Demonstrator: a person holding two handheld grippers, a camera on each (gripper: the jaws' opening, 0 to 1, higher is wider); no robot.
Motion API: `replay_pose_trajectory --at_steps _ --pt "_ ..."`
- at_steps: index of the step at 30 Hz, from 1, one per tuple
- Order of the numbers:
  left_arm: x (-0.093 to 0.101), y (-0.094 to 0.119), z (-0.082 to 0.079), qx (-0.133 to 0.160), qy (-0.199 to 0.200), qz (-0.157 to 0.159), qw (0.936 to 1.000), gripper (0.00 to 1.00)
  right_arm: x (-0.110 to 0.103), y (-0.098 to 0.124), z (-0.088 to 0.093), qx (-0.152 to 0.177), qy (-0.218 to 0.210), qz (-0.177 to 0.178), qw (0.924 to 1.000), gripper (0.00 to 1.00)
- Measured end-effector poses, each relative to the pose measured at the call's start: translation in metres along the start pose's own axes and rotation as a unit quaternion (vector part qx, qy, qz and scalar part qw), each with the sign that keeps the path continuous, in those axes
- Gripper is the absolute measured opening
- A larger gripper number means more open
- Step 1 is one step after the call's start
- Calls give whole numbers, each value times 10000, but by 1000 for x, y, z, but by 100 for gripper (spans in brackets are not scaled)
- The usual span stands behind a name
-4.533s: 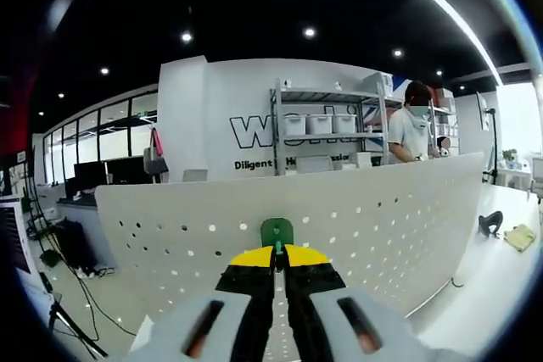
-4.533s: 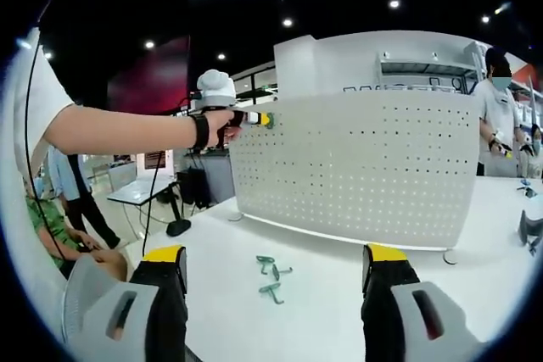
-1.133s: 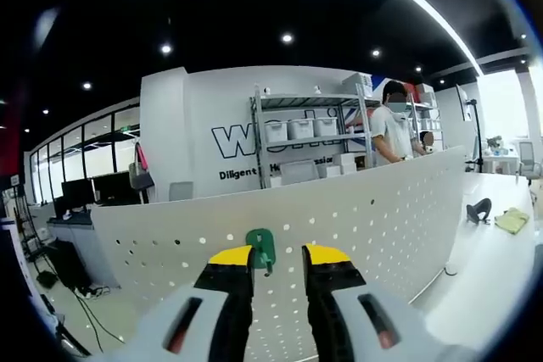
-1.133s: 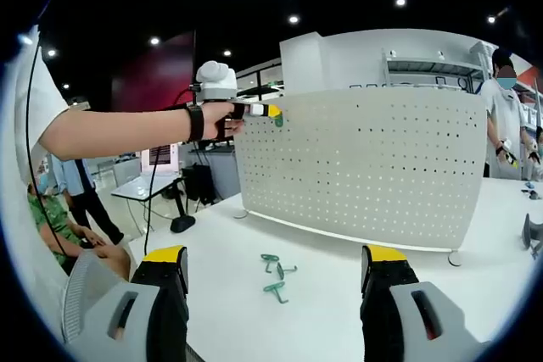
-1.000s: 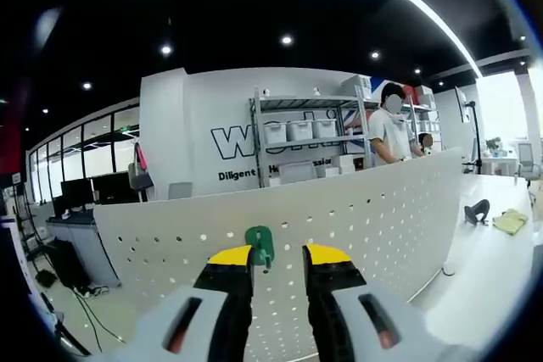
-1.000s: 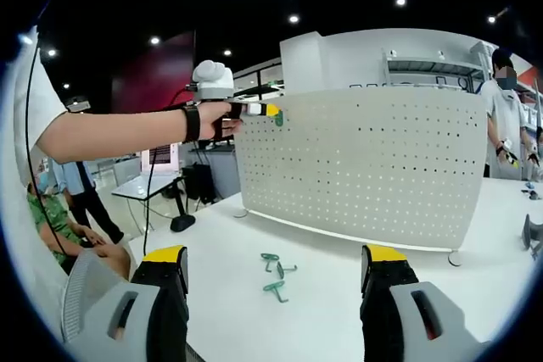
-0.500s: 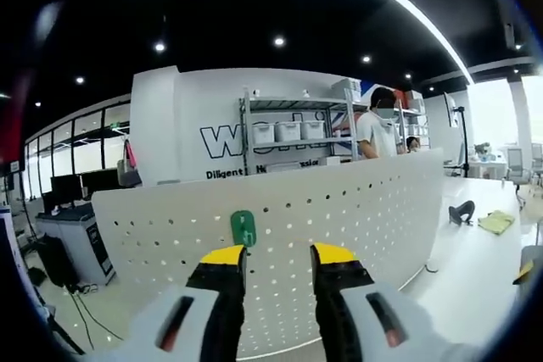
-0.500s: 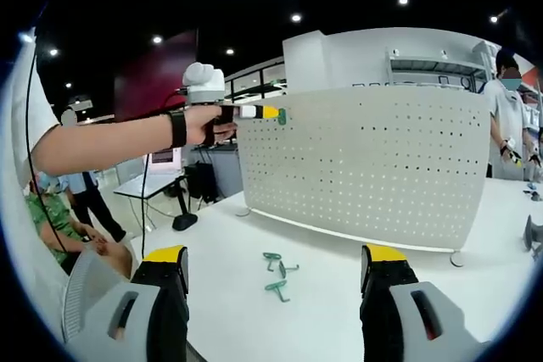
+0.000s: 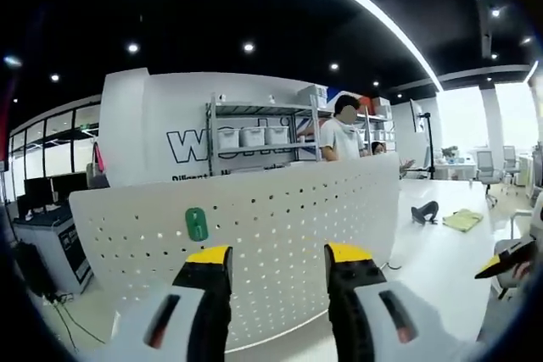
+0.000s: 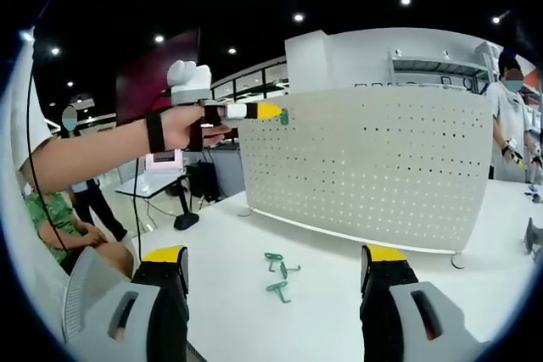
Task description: Insert the hook assembly into the mounting plate slot until the hook locks in place.
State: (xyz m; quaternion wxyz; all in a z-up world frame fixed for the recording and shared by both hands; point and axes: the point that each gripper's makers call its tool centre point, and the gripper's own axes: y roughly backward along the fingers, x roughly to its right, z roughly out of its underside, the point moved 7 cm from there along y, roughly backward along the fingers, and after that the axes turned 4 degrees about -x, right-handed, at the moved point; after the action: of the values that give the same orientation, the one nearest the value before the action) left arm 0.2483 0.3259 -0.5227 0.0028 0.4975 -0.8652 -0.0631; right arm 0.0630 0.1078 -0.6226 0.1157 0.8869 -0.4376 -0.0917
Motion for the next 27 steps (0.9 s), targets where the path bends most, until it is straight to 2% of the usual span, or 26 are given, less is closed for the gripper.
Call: replay_pose_trajectory --at_steps 15,27 --pt "27 33 16 -10 -77 560 9984 66 -1 -3 -4 -27 105 -102 9999 85" --pt "54 58 35 -9 -64 1061 9943 74 1 -5 -4 -92 204 -145 9996 85"
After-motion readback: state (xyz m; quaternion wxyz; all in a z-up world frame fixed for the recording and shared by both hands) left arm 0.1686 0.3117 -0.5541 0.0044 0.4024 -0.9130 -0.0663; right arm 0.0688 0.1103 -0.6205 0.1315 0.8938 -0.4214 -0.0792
